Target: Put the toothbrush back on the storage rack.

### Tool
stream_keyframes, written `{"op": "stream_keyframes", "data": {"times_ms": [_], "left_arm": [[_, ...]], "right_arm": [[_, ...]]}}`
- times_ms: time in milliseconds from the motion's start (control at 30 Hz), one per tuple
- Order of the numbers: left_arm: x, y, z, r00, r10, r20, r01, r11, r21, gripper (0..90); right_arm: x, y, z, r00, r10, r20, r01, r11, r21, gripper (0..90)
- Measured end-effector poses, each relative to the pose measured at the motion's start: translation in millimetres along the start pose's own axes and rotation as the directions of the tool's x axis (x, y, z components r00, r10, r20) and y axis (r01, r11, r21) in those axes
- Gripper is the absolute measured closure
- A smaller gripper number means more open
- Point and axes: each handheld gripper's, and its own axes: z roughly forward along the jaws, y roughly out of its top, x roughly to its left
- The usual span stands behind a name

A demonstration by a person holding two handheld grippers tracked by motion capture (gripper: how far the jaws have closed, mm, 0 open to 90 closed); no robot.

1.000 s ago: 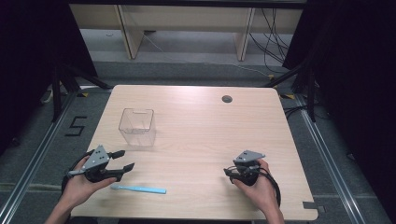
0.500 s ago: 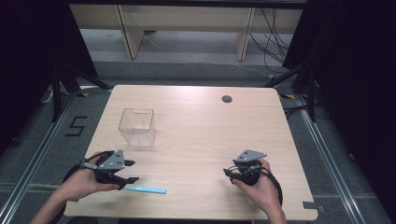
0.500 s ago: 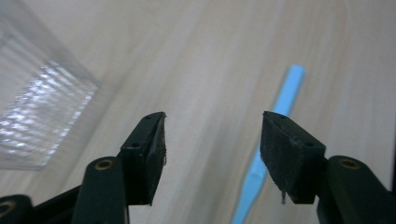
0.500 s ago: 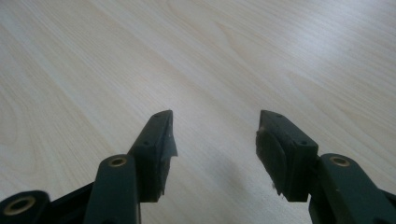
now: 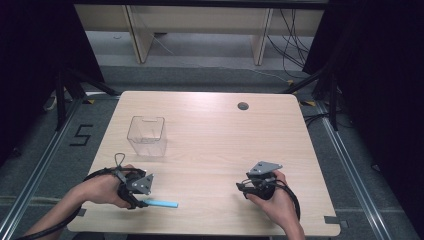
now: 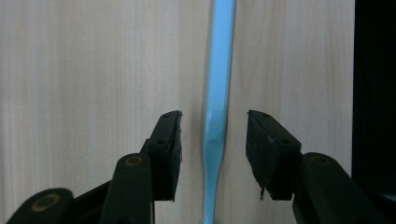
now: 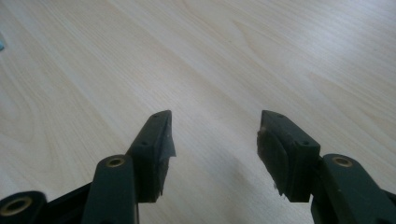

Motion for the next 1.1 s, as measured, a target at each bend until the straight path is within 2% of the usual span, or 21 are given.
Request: {"op": "stream_keyframes", "data": {"times_ms": [33,67,100,167,200,267,333,367,467,500,533,700,767,800,833,967,1000,1100], "left_arm": [[0.6,2.7,2.5,0.9999,0.014,0.002,-0.014,0.9994,0.033,56.8],[0.6,2.7,2.5,0.9999,0.014,0.002,-0.014,0.9994,0.033,57.6],[1.2,4.0,3.0,0.9996,0.028,0.002,-0.028,0.9981,0.055,57.6],[0.0,6.2,5.4,0.9998,0.019,0.008,-0.019,0.9984,0.053,59.2],[1.1,7.6,5.2,0.9991,0.041,0.009,-0.042,0.9968,0.068,60.3],[0.0,9.6,6.8,0.9988,0.042,0.025,-0.044,0.9964,0.072,61.5],[0.8,11.4,7.6,0.9973,0.064,0.035,-0.067,0.9936,0.091,61.9],[-1.3,11.3,9.9,0.9985,0.038,0.039,-0.04,0.9968,0.069,62.4],[-0.9,11.7,12.1,0.9981,0.045,0.043,-0.048,0.9959,0.077,63.3],[-0.6,11.7,12.6,0.998,0.045,0.044,-0.048,0.996,0.075,64.3],[-0.1,11.8,12.8,0.9979,0.049,0.042,-0.052,0.9958,0.076,64.8],[0.5,13.1,13.7,0.9975,0.051,0.048,-0.055,0.9948,0.085,68.8],[0.6,14.0,14.2,0.9973,0.058,0.047,-0.062,0.9936,0.094,69.3],[2.7,15.3,12.8,0.9946,0.093,0.048,-0.098,0.9874,0.125,69.9],[0.5,15.3,14.4,0.9966,0.064,0.051,-0.069,0.9923,0.102,70.2],[0.7,17.2,15.1,0.9959,0.069,0.059,-0.075,0.991,0.111,71.7],[2.9,18.0,14.1,0.9932,0.099,0.061,-0.107,0.9849,0.137,72.0],[3.2,18.6,14.6,0.9929,0.1,0.064,-0.108,0.9833,0.146,72.7]], "right_arm": [[0.5,0.5,0.3,0.9999,-0.013,-0.003,0.013,1.0,0.0,45.3],[1.2,0.5,0.5,1.0,-0.006,-0.007,0.006,1.0,0.001,45.3],[1.2,0.5,0.5,1.0,-0.006,-0.007,0.006,1.0,0.001,45.3],[1.9,0.7,0.4,1.0,0.004,-0.008,-0.004,1.0,0.002,45.2],[2.0,0.7,0.3,1.0,0.003,-0.008,-0.003,1.0,0.002,45.1],[1.1,0.9,0.2,0.9999,-0.008,-0.007,0.008,1.0,-0.001,45.0],[-0.2,1.1,0.3,0.9997,-0.024,-0.008,0.024,1.0,-0.006,44.9],[1.1,0.8,-0.3,0.9999,-0.005,-0.01,0.005,1.0,-0.004,44.9],[1.0,0.8,0.0,0.9999,-0.004,-0.012,0.004,1.0,-0.009,44.9],[-0.3,1.1,0.0,0.9997,-0.021,-0.008,0.021,1.0,-0.015,44.8],[1.3,0.9,0.1,0.9999,0.0,-0.014,0.0,1.0,-0.011,44.7],[1.2,1.5,0.1,0.9998,-0.01,-0.017,0.01,1.0,-0.012,44.5],[2.1,1.4,0.1,0.9998,0.003,-0.019,-0.003,1.0,-0.009,44.4],[1.1,1.6,0.4,0.9997,-0.007,-0.022,0.007,1.0,-0.011,44.5],[1.3,1.7,0.5,0.9997,-0.006,-0.022,0.006,1.0,-0.011,44.4],[2.1,1.6,0.0,0.9998,0.007,-0.02,-0.007,1.0,-0.008,44.4],[2.0,1.5,-0.1,0.9998,0.006,-0.019,-0.006,1.0,-0.008,44.4],[1.7,1.2,-0.5,0.9998,0.005,-0.017,-0.006,1.0,-0.012,44.4]]}}
